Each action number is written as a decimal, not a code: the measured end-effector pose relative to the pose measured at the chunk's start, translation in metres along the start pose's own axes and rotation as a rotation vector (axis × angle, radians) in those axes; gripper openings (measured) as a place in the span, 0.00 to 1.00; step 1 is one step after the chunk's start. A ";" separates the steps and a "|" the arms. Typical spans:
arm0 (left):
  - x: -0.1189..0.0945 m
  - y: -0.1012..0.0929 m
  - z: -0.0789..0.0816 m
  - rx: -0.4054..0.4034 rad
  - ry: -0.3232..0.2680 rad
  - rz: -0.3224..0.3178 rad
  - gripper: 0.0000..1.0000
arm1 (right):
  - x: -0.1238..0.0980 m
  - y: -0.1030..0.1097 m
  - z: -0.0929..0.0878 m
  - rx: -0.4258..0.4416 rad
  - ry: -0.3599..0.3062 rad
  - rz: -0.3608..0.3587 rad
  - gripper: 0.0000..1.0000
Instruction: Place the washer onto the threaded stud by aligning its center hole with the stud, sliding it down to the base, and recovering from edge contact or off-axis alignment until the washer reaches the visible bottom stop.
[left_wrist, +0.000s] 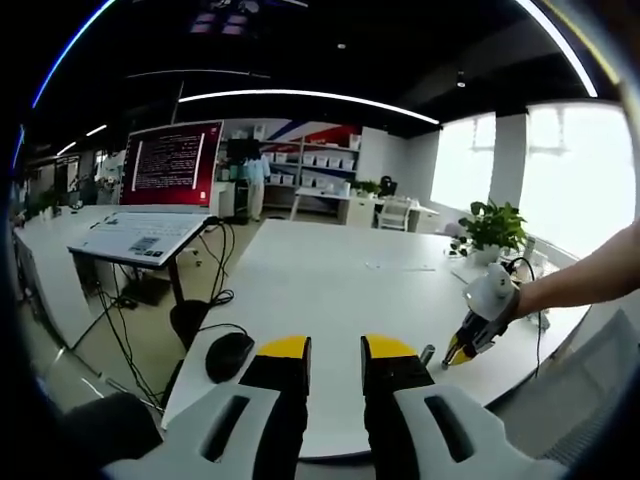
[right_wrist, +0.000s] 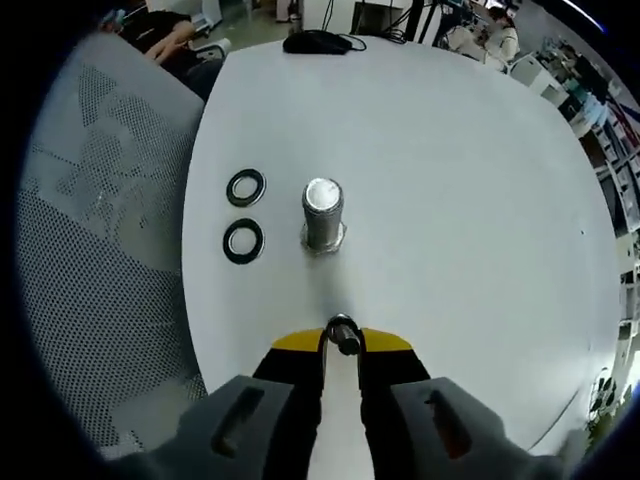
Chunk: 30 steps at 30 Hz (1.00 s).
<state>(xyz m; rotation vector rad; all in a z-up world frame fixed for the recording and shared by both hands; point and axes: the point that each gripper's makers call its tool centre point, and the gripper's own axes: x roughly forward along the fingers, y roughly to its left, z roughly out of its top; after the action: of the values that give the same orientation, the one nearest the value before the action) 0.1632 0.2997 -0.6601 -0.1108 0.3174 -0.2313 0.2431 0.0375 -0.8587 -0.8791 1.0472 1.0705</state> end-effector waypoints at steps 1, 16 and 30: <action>0.000 0.000 0.000 -0.001 -0.002 0.001 0.18 | 0.001 0.001 0.000 -0.003 0.001 0.002 0.14; 0.000 -0.002 -0.001 0.003 0.005 -0.012 0.17 | -0.055 0.008 0.037 0.126 -0.343 0.002 0.36; 0.001 -0.004 -0.002 0.012 0.016 -0.022 0.17 | -0.178 0.019 0.028 0.493 -0.755 -0.036 0.37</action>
<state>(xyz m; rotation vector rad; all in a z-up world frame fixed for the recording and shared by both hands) 0.1624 0.2954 -0.6615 -0.1009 0.3310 -0.2558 0.2074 0.0235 -0.6813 -0.0639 0.5978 0.9345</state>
